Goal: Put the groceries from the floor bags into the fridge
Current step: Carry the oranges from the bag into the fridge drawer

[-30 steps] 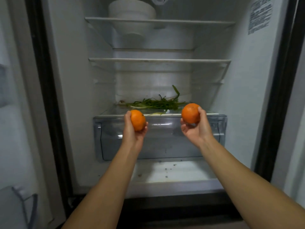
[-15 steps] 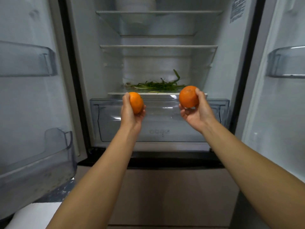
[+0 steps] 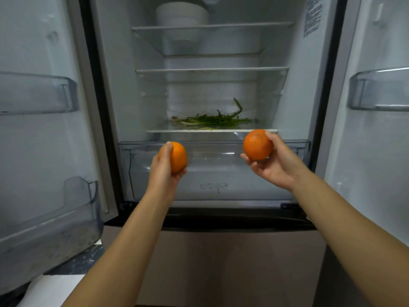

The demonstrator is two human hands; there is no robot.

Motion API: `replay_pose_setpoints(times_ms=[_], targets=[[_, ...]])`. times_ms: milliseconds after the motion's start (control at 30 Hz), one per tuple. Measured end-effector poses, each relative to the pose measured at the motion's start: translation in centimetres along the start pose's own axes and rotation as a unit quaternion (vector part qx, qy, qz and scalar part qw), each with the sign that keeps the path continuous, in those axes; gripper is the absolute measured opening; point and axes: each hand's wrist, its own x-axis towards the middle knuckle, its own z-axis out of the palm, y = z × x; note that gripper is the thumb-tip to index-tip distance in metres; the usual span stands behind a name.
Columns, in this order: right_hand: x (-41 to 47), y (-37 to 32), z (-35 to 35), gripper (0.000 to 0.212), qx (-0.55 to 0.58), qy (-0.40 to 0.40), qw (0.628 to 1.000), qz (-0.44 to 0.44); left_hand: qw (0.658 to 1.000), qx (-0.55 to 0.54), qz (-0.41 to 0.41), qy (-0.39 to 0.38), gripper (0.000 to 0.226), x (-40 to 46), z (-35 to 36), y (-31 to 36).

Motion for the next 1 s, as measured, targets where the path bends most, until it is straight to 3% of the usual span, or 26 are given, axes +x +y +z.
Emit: replay_pose_setpoints(times_ms=[133,233,267,333,400,467,500,567,633,700,800,900,1000], targets=[[1.0,-3.4,2.1,0.055,-0.056,-0.078,0.995,-0.034,0.987,0.095,0.121,-0.054,0.013,-0.2,1.1,3.5],[4.0,-6.5,5.7,0.035,-0.21,-0.073,0.965,-0.141,0.924,0.29,0.196,-0.158,0.026,3.4,4.6,7.7],[5.5,-7.2,6.5,0.031,-0.315,-0.053,0.932,-0.17,0.889,0.373,0.183,-0.193,0.028,5.0,5.9,8.6],[9.0,-7.8,7.3,0.035,-0.54,-0.029,0.824,-0.167,0.804,0.521,0.107,-0.265,0.032,8.9,8.0,8.7],[12.7,-7.4,7.0,0.042,-0.698,-0.043,0.712,-0.066,0.691,0.651,0.019,-0.314,0.034,12.7,9.5,6.5],[15.8,-6.1,6.2,0.042,-0.767,-0.061,0.637,0.054,0.539,0.761,-0.045,-0.358,0.033,15.8,10.1,3.3],[17.2,-5.5,5.6,0.042,-0.778,-0.072,0.616,0.101,0.474,0.781,-0.09,-0.398,0.034,17.1,10.2,1.6],[19.3,-4.2,4.5,0.043,-0.785,-0.086,0.587,0.176,0.4,0.768,-0.166,-0.472,0.033,19.1,10.3,-1.4],[21.0,-3.3,3.2,0.051,-0.82,-0.091,0.519,0.222,0.349,0.77,-0.14,-0.516,0.025,20.6,10.4,-3.8],[22.4,-2.7,1.8,0.055,-0.864,-0.094,0.44,0.225,0.327,0.787,-0.037,-0.522,0.028,21.5,10.5,-5.9],[24.0,-2.1,0.2,0.058,-0.9,-0.11,0.382,0.178,0.374,0.776,0.054,-0.504,0.044,22.4,10.4,-8.0],[25.7,-1.3,-1.7,0.042,-0.901,-0.11,0.403,0.12,0.41,0.76,0.084,-0.498,0.054,24.2,10.4,-9.4],[27.2,-0.6,-3.0,0.045,-0.898,-0.085,0.428,0.06,0.429,0.761,0.089,-0.479,0.056,25.9,10.5,-10.8]])
